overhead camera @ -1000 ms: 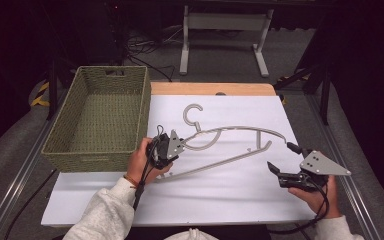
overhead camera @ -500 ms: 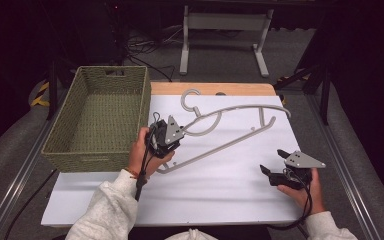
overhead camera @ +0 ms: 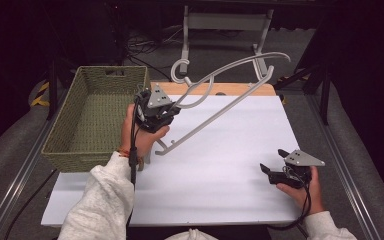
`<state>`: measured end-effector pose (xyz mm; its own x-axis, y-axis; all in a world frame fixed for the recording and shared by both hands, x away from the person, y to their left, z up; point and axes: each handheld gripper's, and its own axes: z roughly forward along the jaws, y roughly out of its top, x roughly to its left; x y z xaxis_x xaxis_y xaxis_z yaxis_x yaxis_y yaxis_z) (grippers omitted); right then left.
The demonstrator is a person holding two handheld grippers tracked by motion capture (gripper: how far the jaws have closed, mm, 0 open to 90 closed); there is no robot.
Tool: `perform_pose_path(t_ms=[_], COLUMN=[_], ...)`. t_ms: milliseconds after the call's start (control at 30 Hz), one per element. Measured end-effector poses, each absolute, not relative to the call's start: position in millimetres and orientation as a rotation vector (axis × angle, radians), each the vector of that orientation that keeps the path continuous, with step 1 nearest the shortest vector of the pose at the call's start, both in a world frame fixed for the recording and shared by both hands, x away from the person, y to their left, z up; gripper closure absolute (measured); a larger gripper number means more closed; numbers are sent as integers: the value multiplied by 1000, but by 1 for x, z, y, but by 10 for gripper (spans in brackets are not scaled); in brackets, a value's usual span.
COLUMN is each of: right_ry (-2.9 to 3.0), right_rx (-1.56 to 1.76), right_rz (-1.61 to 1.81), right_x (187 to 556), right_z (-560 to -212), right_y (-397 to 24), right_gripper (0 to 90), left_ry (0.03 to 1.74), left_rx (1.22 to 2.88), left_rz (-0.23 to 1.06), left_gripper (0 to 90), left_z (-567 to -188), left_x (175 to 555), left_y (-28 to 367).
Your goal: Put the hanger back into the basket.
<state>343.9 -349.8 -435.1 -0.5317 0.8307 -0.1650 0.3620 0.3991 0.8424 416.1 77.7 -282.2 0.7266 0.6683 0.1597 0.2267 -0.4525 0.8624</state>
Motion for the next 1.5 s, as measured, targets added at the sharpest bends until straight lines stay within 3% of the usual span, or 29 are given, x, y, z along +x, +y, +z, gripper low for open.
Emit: perform_pose_path(t_ms=[367,767,967,1500], right_ry=[2107,2125,2136,2192], right_rx=[997,990,964,854], right_rz=[1040,1037,998,926], right_x=[345,345,345,342], right_z=[-438,-439,-440,-443], right_y=[-344,-342,-339,-325], right_gripper=[165,167,167,154], left_ry=[764,989,1042,1223], left_rx=[2041,2014,2027,1979], left_rz=[726,818,874,835], left_gripper=[812,812,812,811], left_z=[-254,-259,-271,-315], left_x=[426,452,460,493], left_y=[106,181,210,266])
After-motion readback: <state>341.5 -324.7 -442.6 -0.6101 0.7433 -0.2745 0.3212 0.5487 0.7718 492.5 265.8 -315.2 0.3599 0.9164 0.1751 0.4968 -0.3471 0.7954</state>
